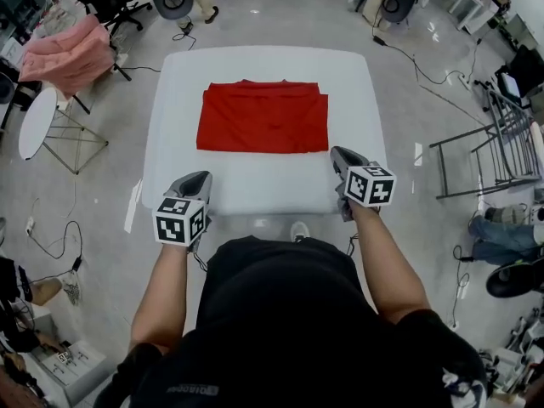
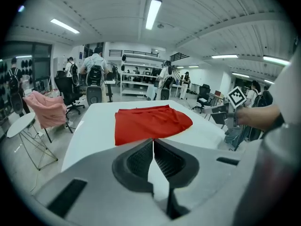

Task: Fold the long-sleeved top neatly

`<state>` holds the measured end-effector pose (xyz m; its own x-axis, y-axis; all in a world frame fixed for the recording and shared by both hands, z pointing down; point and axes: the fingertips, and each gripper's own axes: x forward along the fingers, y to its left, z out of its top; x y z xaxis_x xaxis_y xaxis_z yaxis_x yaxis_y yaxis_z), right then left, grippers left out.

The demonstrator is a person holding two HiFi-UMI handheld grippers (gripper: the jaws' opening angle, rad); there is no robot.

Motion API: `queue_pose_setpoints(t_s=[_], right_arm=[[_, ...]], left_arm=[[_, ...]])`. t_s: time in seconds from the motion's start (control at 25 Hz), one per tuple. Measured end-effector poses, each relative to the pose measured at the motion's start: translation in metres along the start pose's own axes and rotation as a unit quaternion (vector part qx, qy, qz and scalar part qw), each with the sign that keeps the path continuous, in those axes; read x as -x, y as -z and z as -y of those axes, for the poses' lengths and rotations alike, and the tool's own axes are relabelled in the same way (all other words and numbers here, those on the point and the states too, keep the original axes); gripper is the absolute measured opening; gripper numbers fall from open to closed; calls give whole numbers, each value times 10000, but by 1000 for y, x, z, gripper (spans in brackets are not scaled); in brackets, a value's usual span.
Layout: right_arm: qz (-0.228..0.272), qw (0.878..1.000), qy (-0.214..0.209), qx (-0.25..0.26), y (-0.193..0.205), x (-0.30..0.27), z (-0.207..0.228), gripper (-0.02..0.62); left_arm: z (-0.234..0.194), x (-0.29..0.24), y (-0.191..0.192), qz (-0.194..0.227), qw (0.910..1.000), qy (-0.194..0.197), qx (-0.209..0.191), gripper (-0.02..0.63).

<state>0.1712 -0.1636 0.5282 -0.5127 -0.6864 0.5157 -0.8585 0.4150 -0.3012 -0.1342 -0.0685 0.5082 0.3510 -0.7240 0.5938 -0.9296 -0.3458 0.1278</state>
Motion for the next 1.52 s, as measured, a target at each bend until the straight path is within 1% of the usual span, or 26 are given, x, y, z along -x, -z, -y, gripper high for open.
queue_pose_setpoints(t_s=[0.12, 0.32, 0.4, 0.52, 0.64, 0.76, 0.8, 0.88, 0.96, 1.04, 1.12, 1.24, 1.32, 1.44, 1.52], right_arm=[[-138, 9981, -83, -598, -3, -20, 28, 47], [-439, 9927, -409, -1044, -16, -71, 58, 143], [-571, 9881, -520, -1331, -20, -92, 66, 168], [-851, 9801, -539, -1709, -19, -120, 76, 207], [-1132, 9719, -446, -2013, -15, -141, 89, 222], [-1452, 9612, -466, -2298, -10, -156, 95, 230], [-1541, 9585, -459, -2353, -7, -158, 97, 226], [-1627, 9572, -401, -2358, -5, -160, 98, 204], [-1700, 9555, -390, -2378, -5, -165, 96, 148], [-1778, 9478, -481, -2605, -1, -170, 92, 91], [-1811, 9421, -624, -2752, 2, -173, 91, 71], [-1850, 9389, -873, -2767, 4, -172, 91, 60], [-1822, 9428, -902, -2644, 1, -167, 97, 55], [-1746, 9548, -767, -2281, -8, -158, 112, 54], [-1729, 9594, -653, -2130, -11, -149, 124, 54]], left_arm=[[7, 3, 5, -49, 9998, -176, 59, 12], [22, 6, 16, -172, 9982, -576, -41, 12], [28, 5, 22, -227, 9971, -721, -56, 12], [36, 6, 28, -270, 9956, -894, 83, 12], [40, 8, 28, -237, 9936, -1079, 222, 12], [44, 13, 27, -198, 9906, -1302, 374, 12], [47, 14, 28, -192, 9896, -1361, 422, 12], [50, 17, 28, -179, 9881, -1449, 492, 12], [50, 18, 27, -161, 9867, -1520, 549, 12], [51, 18, 30, -163, 9855, -1571, 623, 12], [51, 14, 32, -147, 9850, -1574, 690, 12], [51, 10, 31, -120, 9852, -1556, 709, 12], [50, 7, 27, -123, 9858, -1539, 658, 12], [47, 1, 21, -132, 9872, -1480, 573, 12], [45, -3, 17, -116, 9881, -1433, 542, 12]])
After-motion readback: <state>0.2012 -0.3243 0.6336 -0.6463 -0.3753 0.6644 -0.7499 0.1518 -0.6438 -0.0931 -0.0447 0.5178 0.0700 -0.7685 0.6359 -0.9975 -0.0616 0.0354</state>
